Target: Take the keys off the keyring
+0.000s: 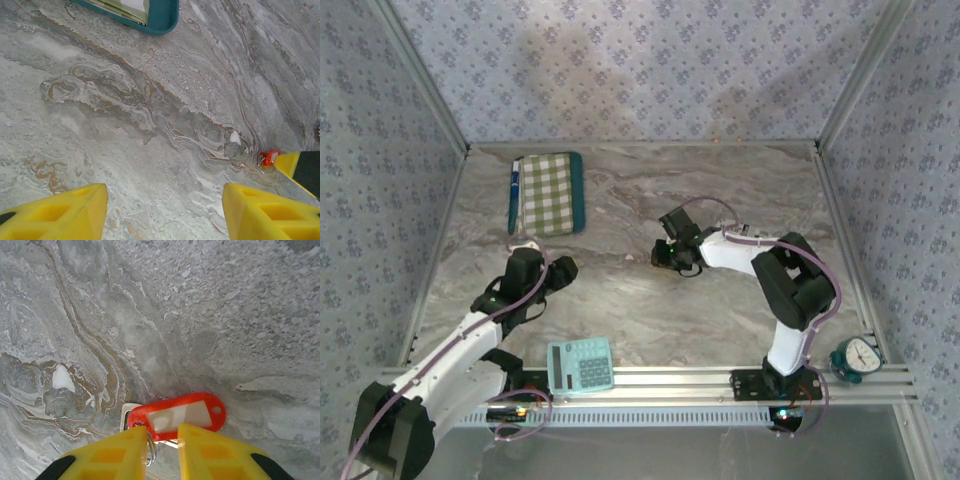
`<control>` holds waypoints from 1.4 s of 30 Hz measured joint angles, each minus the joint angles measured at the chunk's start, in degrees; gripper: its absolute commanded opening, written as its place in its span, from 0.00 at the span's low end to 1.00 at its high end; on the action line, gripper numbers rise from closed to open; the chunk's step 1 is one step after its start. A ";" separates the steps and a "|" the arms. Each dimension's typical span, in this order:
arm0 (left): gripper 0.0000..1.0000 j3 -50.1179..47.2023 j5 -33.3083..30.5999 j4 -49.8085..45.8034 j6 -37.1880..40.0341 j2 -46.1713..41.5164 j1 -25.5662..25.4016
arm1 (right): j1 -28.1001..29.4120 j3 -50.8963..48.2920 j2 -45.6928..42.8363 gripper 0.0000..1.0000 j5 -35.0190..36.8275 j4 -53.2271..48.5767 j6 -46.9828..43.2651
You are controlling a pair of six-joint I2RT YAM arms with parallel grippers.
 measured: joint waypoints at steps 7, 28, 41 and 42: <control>0.65 -0.28 -0.68 -0.02 -0.09 -2.16 0.00 | 2.34 0.50 -0.31 0.29 4.35 -2.43 0.28; 0.66 -2.08 -0.83 -0.15 -0.92 -4.31 -0.33 | 4.66 3.28 -0.26 0.33 6.38 -4.22 1.92; 0.66 -2.45 -0.83 -0.31 -1.05 -4.52 -0.33 | 5.11 4.28 1.90 0.10 7.48 -5.31 2.86; 0.66 -2.45 -0.83 -0.33 -1.05 -4.52 -0.33 | 5.14 4.39 1.90 0.08 7.48 -5.33 2.82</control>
